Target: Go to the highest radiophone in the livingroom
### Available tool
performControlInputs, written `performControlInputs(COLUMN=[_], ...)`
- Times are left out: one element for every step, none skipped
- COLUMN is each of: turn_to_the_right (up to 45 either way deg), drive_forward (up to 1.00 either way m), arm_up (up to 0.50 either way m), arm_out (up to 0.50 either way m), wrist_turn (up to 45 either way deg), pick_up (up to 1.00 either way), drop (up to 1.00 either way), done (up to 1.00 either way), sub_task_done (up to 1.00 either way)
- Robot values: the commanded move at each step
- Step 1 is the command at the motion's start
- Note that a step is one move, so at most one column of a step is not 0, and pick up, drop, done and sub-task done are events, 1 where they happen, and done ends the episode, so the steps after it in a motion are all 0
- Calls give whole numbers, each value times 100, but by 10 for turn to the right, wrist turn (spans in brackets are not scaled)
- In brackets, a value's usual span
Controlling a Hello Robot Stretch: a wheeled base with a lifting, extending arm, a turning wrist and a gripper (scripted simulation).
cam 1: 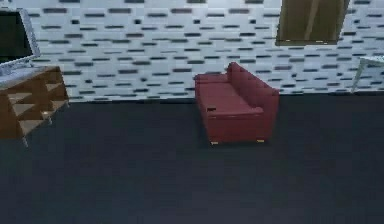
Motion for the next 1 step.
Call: performControlInputs(turn_to_the_right=[0], drive_forward=[100], arm_up=[0], arm_out=[0], wrist_turn=[0], pick_up=[0], drop=[0], done=[0], sub_task_done=[0])
